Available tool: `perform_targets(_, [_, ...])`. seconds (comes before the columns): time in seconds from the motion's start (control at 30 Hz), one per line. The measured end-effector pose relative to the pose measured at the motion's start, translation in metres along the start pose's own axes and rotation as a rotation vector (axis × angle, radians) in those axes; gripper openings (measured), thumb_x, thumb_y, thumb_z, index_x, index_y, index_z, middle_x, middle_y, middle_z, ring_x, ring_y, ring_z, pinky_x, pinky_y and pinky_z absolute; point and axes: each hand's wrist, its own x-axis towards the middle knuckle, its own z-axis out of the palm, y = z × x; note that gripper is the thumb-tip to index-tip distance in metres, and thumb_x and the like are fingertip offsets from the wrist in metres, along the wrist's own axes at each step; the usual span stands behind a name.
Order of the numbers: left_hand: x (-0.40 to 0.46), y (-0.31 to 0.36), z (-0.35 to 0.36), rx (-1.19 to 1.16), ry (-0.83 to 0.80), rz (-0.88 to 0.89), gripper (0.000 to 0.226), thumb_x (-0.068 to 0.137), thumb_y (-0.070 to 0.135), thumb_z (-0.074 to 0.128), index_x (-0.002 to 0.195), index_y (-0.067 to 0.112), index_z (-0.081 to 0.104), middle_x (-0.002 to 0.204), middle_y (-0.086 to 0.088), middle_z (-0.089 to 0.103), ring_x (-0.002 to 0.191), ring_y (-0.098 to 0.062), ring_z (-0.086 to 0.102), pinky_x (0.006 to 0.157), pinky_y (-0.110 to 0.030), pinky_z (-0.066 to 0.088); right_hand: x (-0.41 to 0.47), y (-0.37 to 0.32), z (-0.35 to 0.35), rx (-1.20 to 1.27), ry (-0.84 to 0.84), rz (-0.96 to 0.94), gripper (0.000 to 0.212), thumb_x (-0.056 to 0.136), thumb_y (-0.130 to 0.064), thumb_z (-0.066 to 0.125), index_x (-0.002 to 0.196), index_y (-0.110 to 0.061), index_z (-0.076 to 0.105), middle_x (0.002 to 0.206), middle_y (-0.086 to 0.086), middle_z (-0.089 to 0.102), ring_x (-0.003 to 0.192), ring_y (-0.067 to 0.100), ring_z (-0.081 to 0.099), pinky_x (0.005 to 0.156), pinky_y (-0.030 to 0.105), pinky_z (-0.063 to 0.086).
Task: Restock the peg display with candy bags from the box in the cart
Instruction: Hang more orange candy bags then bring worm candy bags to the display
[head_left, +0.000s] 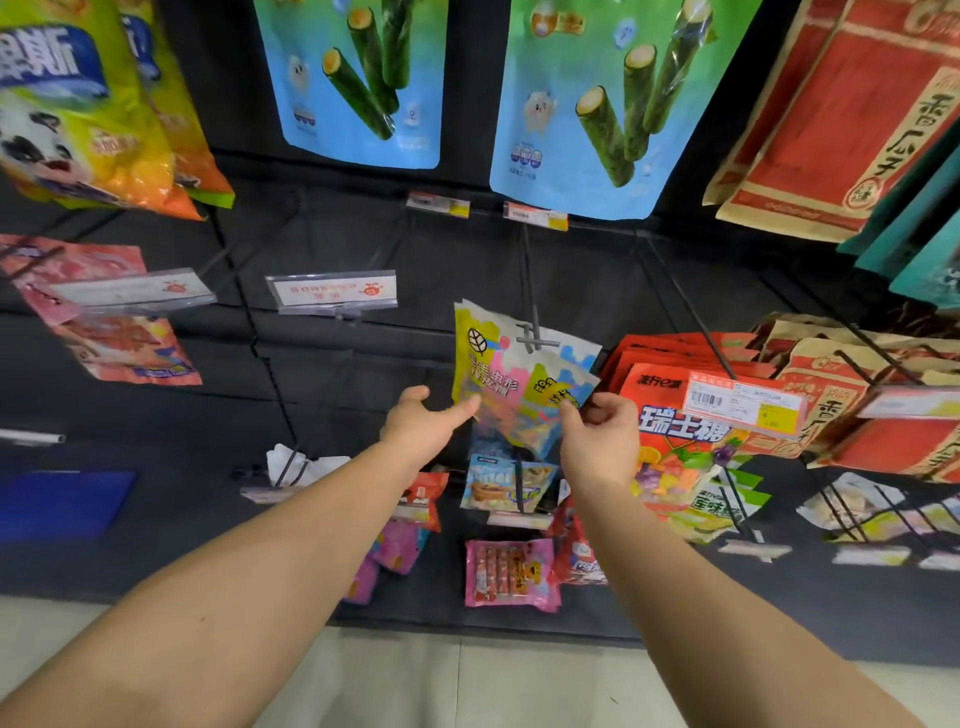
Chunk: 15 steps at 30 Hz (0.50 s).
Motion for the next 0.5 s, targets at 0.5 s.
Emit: perform_targets(0.5, [-0.037,-0.092,-0.211,0.684,0.207,-0.01,0.07,0.089,0.058,0.061,0.149,0.026,0.042,0.151,-0.007,0.045,0.135,-0.031,0.046,0.108,-0.041,0.042,-0.09,-0.005,0.153,-0.1,-0.221,0.263,0.056,0.082,-0.047,0.069,0.12,-0.008,0.056,0.119,0.019,0.065,0.111,0.037,0.062,0.097,0.044,0.049])
